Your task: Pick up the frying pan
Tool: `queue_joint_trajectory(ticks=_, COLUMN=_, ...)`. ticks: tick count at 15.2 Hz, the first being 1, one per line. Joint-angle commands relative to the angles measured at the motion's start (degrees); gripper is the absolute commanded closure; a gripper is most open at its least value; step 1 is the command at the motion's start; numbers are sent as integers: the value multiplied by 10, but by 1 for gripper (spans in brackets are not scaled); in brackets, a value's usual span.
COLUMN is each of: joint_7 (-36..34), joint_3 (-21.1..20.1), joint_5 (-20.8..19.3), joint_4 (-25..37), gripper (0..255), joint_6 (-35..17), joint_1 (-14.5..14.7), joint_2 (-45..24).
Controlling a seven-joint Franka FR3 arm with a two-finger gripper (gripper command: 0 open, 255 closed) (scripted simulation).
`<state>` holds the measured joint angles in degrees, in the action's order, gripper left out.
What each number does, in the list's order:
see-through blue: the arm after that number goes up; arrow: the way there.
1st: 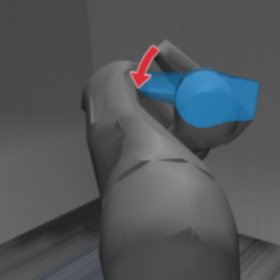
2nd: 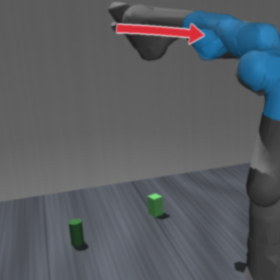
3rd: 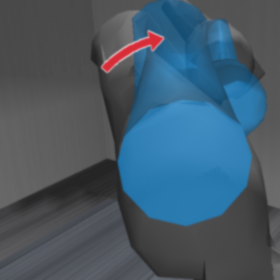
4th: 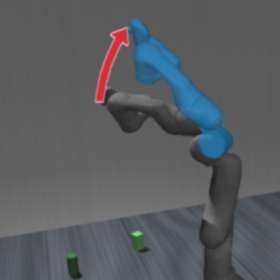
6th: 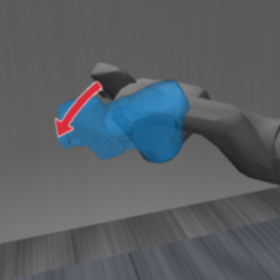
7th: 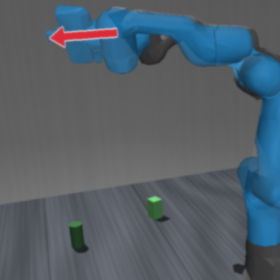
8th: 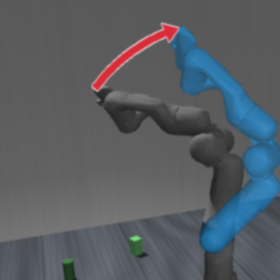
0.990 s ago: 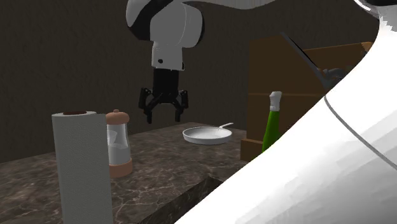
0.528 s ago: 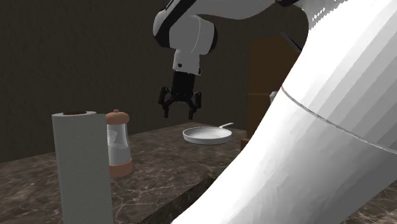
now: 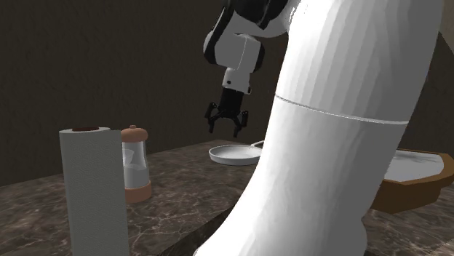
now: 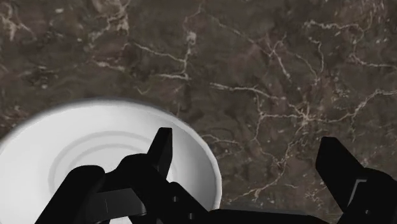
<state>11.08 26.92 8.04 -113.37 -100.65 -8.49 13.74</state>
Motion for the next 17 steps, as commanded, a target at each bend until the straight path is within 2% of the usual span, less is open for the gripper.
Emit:
queue_joint_trajectory(ticks=1, joint_7=21, joint_3=28, joint_5=27, joint_4=35, gripper=0, joint_6=7, joint_1=-8, joint_2=-41)
queue_joint_trajectory(ticks=5, joint_7=61, joint_3=74, joint_5=94, joint_4=108, gripper=0, joint_6=31, joint_1=-32, joint_2=-130)
queue_joint_trajectory(ticks=9, joint_7=98, joint_3=107, joint_5=170, joint_4=189, gripper=0, joint_6=69, joint_1=-76, joint_2=-228)
queue_joint_trajectory(ticks=13, joint_7=121, joint_3=118, joint_5=246, joint_4=280, gripper=0, joint_6=116, joint_1=-142, joint_2=-328)
queue_joint_trajectory(ticks=17, joint_7=123, joint_3=116, joint_5=316, joint_4=381, gripper=0, joint_6=166, joint_1=-221, joint_2=-426)
